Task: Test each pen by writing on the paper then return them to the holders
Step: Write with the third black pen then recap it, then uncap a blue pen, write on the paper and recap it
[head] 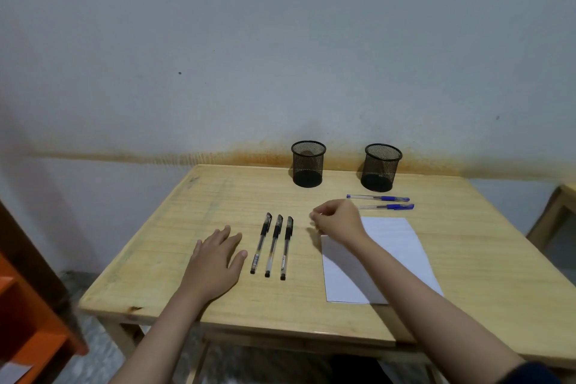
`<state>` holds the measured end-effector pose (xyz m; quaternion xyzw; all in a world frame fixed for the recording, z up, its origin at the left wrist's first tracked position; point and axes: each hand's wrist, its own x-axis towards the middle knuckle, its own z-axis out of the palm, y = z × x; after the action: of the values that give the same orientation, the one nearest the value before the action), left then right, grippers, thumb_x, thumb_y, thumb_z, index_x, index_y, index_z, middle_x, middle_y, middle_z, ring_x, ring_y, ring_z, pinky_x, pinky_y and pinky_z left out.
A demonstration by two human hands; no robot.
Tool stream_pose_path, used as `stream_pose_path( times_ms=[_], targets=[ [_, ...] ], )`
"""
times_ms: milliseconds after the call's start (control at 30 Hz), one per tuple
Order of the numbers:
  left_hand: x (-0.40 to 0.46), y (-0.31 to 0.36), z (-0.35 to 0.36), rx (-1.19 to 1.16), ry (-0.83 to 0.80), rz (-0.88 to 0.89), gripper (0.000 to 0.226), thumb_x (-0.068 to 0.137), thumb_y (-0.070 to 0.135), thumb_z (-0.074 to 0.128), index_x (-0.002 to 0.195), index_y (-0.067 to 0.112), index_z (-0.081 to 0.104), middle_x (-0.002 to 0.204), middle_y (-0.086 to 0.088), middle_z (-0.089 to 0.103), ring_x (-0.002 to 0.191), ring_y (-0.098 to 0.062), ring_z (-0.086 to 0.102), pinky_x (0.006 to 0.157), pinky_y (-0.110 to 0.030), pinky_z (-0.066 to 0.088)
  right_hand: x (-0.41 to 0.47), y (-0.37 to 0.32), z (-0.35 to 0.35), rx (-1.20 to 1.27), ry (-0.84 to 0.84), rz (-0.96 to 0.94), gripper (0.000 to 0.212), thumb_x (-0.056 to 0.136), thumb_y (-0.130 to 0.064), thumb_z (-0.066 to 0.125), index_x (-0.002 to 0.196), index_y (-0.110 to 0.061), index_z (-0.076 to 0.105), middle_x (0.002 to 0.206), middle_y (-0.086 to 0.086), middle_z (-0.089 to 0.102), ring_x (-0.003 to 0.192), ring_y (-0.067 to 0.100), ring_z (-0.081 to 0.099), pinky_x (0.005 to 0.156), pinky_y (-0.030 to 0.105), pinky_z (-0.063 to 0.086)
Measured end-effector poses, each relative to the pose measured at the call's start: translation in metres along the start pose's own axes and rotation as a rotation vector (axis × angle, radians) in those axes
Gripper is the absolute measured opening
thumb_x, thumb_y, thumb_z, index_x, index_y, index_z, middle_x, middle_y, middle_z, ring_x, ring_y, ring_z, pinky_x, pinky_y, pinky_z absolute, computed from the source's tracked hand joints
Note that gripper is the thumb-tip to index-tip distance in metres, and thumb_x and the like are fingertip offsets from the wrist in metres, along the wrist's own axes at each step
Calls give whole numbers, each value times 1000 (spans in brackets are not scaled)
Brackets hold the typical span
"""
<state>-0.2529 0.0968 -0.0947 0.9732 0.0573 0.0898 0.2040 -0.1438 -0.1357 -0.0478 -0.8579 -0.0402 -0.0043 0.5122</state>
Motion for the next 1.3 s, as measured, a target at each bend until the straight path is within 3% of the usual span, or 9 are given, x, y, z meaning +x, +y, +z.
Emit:
stream_pose_path(
  times_ms=[100, 267, 467, 700, 767, 900, 1033, 1133, 1300],
  targets=[
    [1, -1, 0, 5, -2, -1, 50, 95, 45, 36, 142, 27, 35, 156, 3, 20, 145, -17, 12, 117, -42, 5, 20, 15, -44, -234, 135, -93, 16, 82, -6, 65, 94, -1, 74, 93, 15, 74, 81, 23, 66, 73, 26, 48],
    [2, -1, 1, -8, 14, -2, 49, 95, 44, 39, 141, 27, 37, 155, 3, 24, 144, -17, 15, 117, -43, 7, 54, 48, -99, -565, 160, -59, 23, 77, 1, 59, 95, -5, 73, 97, 18, 71, 97, 37, 62, 77, 38, 52],
    [3, -3, 0, -21, 28, -1, 48, 93, 45, 42, 138, 29, 41, 153, 4, 29, 142, -17, 21, 117, -44, 13, 72, 69, -117, -576, 125, -2, 27, 78, -4, 59, 94, -17, 76, 101, 8, 72, 98, 30, 61, 72, 29, 46],
    [3, 0, -2, -40, 39, -11, 46, 90, 44, 49, 133, 29, 47, 148, 5, 37, 135, -18, 32, 111, -43, 29, 77, 80, -121, -553, 99, -39, 19, 82, -4, 63, 90, -13, 78, 98, 7, 72, 95, 27, 61, 72, 30, 47],
    [3, 1, -4, -41, 37, -17, 45, 90, 44, 49, 132, 30, 48, 147, 6, 38, 135, -18, 32, 108, -42, 32, 75, 79, -124, -486, 120, -71, 15, 80, -6, 68, 89, -13, 78, 96, 6, 72, 91, 24, 61, 70, 28, 45],
    [3, 3, -6, -46, 32, -33, 44, 89, 44, 51, 131, 30, 50, 146, 6, 39, 133, -18, 34, 106, -42, 34, 57, 58, -126, -274, 172, -202, 11, 79, -7, 71, 86, -13, 77, 86, 0, 72, 65, 9, 55, 63, 22, 42],
    [7, 8, -15, -174, -39, -123, 45, 87, 38, 60, 129, 25, 52, 144, 2, 41, 132, -22, 37, 107, -43, 33, 18, 24, -120, 78, 164, -308, 14, 77, -3, 73, 82, -16, 71, 74, -4, 68, 64, 5, 60, 61, 10, 46],
    [8, 33, -22, -363, 35, -177, 42, 88, 28, 60, 128, 18, 52, 139, -3, 48, 128, -21, 44, 104, -39, 37, -13, 10, -111, 337, 133, -302, 15, 80, 1, 71, 88, -11, 67, 75, 0, 66, 63, 7, 60, 61, 14, 51],
    [-5, 119, -25, -545, 127, 35, 39, 80, 29, 71, 117, 25, 61, 114, 12, 61, 109, -6, 54, 89, -23, 40, -56, 3, -94, 560, 57, -218, 11, 86, 0, 64, 96, -1, 65, 81, 6, 68, 65, 8, 69, 64, 23, 59]
  ],
)
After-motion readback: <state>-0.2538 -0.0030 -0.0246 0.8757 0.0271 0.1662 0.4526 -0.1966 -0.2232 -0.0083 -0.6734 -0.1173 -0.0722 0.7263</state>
